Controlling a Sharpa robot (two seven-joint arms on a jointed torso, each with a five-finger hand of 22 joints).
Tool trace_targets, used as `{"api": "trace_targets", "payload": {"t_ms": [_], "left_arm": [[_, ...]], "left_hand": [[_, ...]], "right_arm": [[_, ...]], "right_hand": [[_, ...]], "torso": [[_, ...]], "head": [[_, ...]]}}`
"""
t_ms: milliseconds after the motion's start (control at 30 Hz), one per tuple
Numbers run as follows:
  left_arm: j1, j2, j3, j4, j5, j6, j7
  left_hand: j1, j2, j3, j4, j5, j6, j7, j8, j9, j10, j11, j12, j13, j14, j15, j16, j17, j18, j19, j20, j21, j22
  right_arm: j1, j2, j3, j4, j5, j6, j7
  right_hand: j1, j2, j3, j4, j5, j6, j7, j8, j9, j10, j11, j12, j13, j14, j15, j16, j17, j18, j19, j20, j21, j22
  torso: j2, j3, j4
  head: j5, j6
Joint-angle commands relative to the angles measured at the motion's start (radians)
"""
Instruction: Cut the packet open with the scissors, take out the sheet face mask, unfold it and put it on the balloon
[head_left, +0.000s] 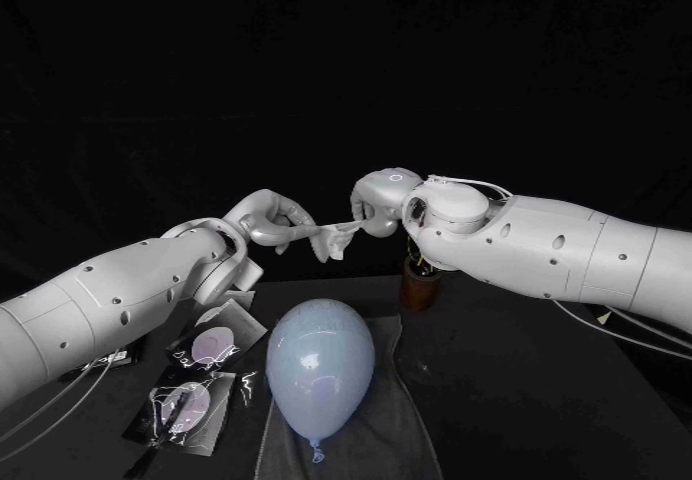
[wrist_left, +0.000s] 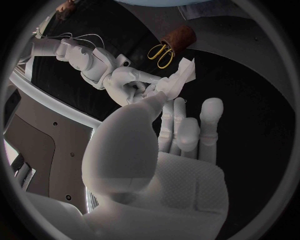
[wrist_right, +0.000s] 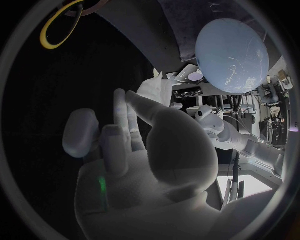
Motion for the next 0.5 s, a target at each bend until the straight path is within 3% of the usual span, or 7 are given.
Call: {"api": "trace_targets", "payload": {"t_ms": [33,333,500], "left_arm": [[0.003,0.003,0.001,-0.005,0.011,-0.004,0.019],[0.009,0.004,0.001,-0.01,0.048,-0.004,0.023],[0.019,-0.001,0.001,0.007,0.081,0.025,0.018]], "left_hand": [[0.01,0.002,0.006,0.002,0.006,0.004,0.0,0.003,0.005,0.006,-0.002,0.001,-0.001,-0.001,0.0,0.005,-0.001,0.004,-0.005,0.0,-0.002,-0.001],[0.013,0.002,0.01,0.002,0.007,0.004,0.002,0.004,0.006,0.009,-0.003,-0.001,-0.003,-0.003,-0.001,0.004,-0.003,0.004,-0.008,0.0,-0.004,-0.003],[0.014,0.001,0.017,0.006,0.006,0.001,0.004,0.005,0.009,0.02,-0.005,-0.01,-0.01,-0.01,-0.003,0.001,-0.013,0.006,-0.018,-0.001,-0.01,-0.011]], "right_arm": [[0.001,0.004,-0.001,-0.011,-0.044,-0.023,-0.002],[0.001,0.01,-0.006,-0.025,-0.018,-0.043,0.016],[0.0,0.012,-0.011,-0.027,0.069,-0.105,0.043]], "right_hand": [[0.002,0.01,0.008,0.001,0.005,0.006,-0.001,0.007,0.001,0.026,-0.019,0.003,0.0,0.058,-0.005,0.003,0.016,0.0,0.006,-0.003,0.003,0.012],[-0.002,0.008,0.009,0.003,0.005,0.006,-0.001,0.008,0.002,0.028,-0.019,0.002,0.001,0.055,-0.006,-0.001,0.004,0.001,0.004,-0.004,-0.004,0.008],[-0.006,0.005,0.015,0.007,0.005,0.0,0.001,0.005,0.001,0.023,-0.018,-0.003,0.001,0.051,-0.004,-0.007,-0.011,0.005,-0.006,-0.004,-0.023,-0.003]], "torso": [[0.0,0.0002,0.0007],[0.0,-0.0006,-0.0002],[0.0,0.0003,0.0005]], "head": [[0.0,0.001],[0.002,0.004],[0.004,0.005]]}}
